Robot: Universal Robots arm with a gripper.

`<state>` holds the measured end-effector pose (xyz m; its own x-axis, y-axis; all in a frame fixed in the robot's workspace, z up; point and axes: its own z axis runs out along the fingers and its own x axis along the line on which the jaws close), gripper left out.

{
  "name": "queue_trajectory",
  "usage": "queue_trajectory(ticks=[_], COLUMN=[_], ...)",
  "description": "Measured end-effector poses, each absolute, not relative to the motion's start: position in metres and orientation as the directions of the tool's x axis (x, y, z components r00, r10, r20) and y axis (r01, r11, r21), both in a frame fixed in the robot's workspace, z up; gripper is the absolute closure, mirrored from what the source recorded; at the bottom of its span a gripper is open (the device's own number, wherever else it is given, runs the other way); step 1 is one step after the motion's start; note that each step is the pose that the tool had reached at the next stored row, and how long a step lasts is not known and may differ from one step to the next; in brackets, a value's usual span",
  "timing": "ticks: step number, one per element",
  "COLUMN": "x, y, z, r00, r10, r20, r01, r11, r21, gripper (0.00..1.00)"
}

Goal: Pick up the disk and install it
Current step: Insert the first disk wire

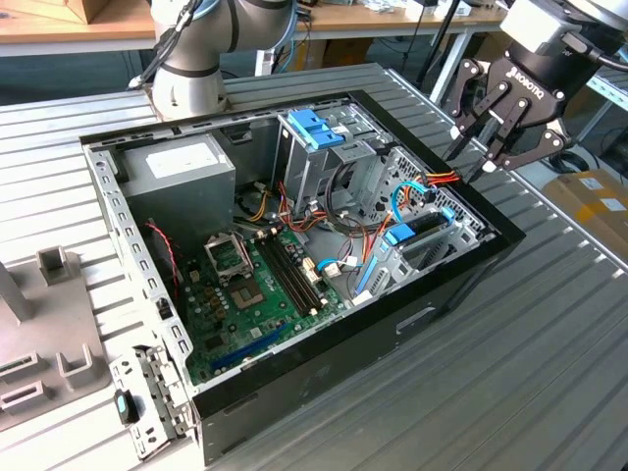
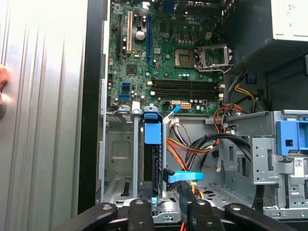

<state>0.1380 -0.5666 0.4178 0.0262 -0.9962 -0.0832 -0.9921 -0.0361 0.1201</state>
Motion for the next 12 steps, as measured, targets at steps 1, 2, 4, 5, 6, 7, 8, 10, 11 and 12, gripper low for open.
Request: queue_trajectory(ticks=[1, 2, 4, 5, 6, 7, 8, 10, 11, 12], x=[0.138, 0.138, 0.1382, 0.1384, 0.1389, 0.1398, 0.1412, 0.1416, 0.1416, 0.1416], y=[-0.5666, -0.5666, -0.5665, -0.5666, -0.5666, -0.5666, -0.5666, -0.5666, -0.5666, -0.5666], z=[0.4178, 0.4178, 0.4178, 0.4177, 0.4176, 0.417, 0.4158, 0.4148, 0.4146, 0.4144], r00=[0.026, 0.026, 0.027, 0.032, 0.036, 0.047, 0.07, 0.104, 0.113, 0.13], r10=[-0.996, -0.996, -0.996, -0.996, -0.996, -0.995, -0.994, -0.991, -0.99, -0.988], r20=[-0.083, -0.083, -0.083, -0.083, -0.083, -0.083, -0.083, -0.083, -0.083, -0.083], r01=[-0.992, -0.992, -0.992, -0.992, -0.992, -0.991, -0.99, -0.986, -0.985, -0.983], r11=[-0.036, -0.036, -0.037, -0.041, -0.046, -0.056, -0.08, -0.113, -0.123, -0.139], r21=[0.12, 0.12, 0.12, 0.12, 0.12, 0.12, 0.12, 0.12, 0.12, 0.12], gripper=[0.58, 0.58, 0.58, 0.58, 0.58, 0.58, 0.58, 0.58, 0.58, 0.58])
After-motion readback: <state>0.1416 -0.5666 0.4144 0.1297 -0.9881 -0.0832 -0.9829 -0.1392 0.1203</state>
